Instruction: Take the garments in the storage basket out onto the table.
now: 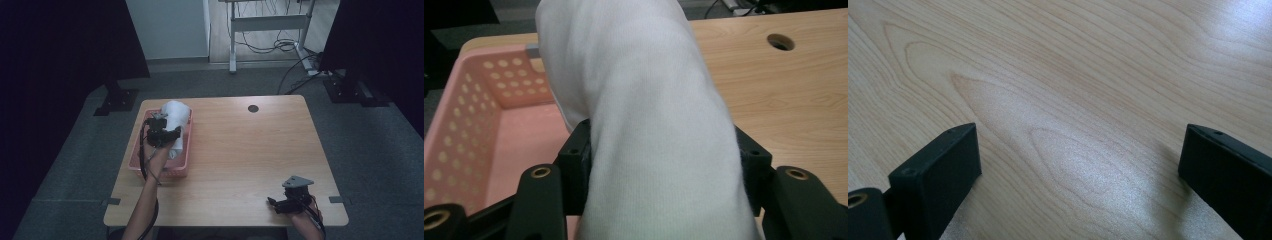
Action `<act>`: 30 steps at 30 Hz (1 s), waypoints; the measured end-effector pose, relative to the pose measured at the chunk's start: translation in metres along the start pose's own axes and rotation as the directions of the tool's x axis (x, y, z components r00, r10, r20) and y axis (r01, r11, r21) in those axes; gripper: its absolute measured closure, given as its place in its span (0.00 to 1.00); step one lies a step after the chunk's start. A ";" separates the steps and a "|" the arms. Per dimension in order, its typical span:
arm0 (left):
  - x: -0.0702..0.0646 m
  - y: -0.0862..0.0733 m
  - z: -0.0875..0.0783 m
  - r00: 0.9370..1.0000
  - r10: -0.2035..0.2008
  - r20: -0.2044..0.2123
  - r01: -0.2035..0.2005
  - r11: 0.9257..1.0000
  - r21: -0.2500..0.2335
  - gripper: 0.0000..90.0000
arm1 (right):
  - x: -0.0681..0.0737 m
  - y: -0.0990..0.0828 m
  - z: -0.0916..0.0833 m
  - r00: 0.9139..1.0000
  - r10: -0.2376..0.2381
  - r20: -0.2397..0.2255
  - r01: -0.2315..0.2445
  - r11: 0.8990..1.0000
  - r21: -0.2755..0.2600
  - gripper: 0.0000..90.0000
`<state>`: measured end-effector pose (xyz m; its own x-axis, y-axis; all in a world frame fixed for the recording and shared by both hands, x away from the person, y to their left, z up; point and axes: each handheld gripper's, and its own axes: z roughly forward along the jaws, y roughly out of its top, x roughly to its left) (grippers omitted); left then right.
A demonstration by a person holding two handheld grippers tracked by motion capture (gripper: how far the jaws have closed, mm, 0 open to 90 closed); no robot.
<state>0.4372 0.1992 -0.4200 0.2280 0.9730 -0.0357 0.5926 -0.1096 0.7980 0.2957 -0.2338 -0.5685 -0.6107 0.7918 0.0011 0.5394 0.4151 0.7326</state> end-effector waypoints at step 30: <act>-0.094 -0.008 0.027 0.998 0.039 0.047 -0.038 0.999 -0.032 0.46 | 0.000 0.000 0.000 1.000 -0.005 -0.004 0.005 1.000 -0.001 0.03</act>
<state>0.4320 0.1030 -0.4394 0.2874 0.9572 -0.0329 0.5583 -0.1395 0.8178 0.2956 -0.2337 -0.5685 -0.6158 0.7879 0.0000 0.5358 0.4188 0.7331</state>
